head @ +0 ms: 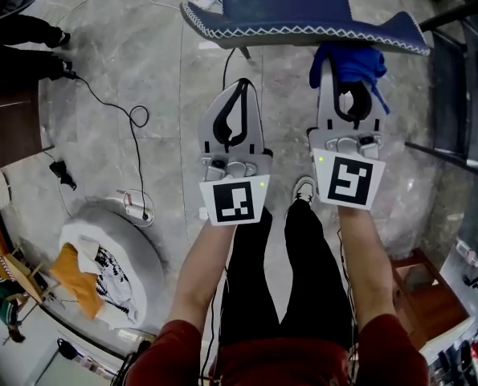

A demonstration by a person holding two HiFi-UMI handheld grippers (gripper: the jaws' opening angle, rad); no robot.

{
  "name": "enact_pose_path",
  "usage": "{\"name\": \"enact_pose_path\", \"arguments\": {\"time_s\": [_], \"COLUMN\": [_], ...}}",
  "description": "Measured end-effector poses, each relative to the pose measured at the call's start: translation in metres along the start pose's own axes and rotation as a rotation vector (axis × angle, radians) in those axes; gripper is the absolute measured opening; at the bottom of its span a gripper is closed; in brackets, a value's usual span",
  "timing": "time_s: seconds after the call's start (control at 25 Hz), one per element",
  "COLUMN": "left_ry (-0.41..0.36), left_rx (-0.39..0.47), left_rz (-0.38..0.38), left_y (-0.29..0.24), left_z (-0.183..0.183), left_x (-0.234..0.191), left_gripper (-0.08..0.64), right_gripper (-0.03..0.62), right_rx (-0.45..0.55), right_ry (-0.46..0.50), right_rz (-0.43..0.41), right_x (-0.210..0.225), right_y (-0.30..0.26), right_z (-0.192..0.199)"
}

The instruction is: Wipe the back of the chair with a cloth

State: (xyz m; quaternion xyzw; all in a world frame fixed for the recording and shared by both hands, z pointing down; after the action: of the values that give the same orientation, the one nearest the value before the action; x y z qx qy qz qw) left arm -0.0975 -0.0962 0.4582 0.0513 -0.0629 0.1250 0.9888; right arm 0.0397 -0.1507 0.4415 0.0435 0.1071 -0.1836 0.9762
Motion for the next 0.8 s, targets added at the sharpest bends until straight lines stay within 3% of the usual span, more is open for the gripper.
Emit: {"name": "enact_pose_path", "arguments": {"time_s": [0.2,0.4,0.6,0.8], "left_ry": [0.001,0.007,0.006,0.004], "left_rx": [-0.009,-0.010,-0.012,-0.032], "left_rz": [-0.027,-0.059,-0.092,-0.117], "left_y": [0.015,0.030,0.047,0.065], "left_z": [0.006,0.010,0.015,0.020], "left_x": [-0.032,-0.065,-0.098,-0.126], "left_gripper": [0.012,0.014,0.012,0.014], "right_gripper": [0.057,0.057,0.057,0.057], "right_rx": [-0.001,-0.017,0.018,0.022], "right_ry": [-0.011,-0.058,-0.011,-0.041], "right_rz": [-0.043,-0.012,-0.075,-0.090], "right_x": [-0.039,-0.061,-0.105,-0.142], "right_y": [-0.013,-0.022,-0.032,-0.040], "right_z": [-0.012,-0.013,-0.029,-0.037]}}
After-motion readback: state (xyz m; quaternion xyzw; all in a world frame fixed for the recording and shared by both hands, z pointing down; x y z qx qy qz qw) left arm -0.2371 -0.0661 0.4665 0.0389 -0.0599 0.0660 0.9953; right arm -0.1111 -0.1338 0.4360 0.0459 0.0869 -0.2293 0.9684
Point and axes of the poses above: the fingertips, and each gripper's own axes: y backward along the fingers, x to its right, z out of its underside, the point moved 4 cm from there along y, backward along the fingers, and after that the axes turned 3 degrees about z, right-handed, at the moved point
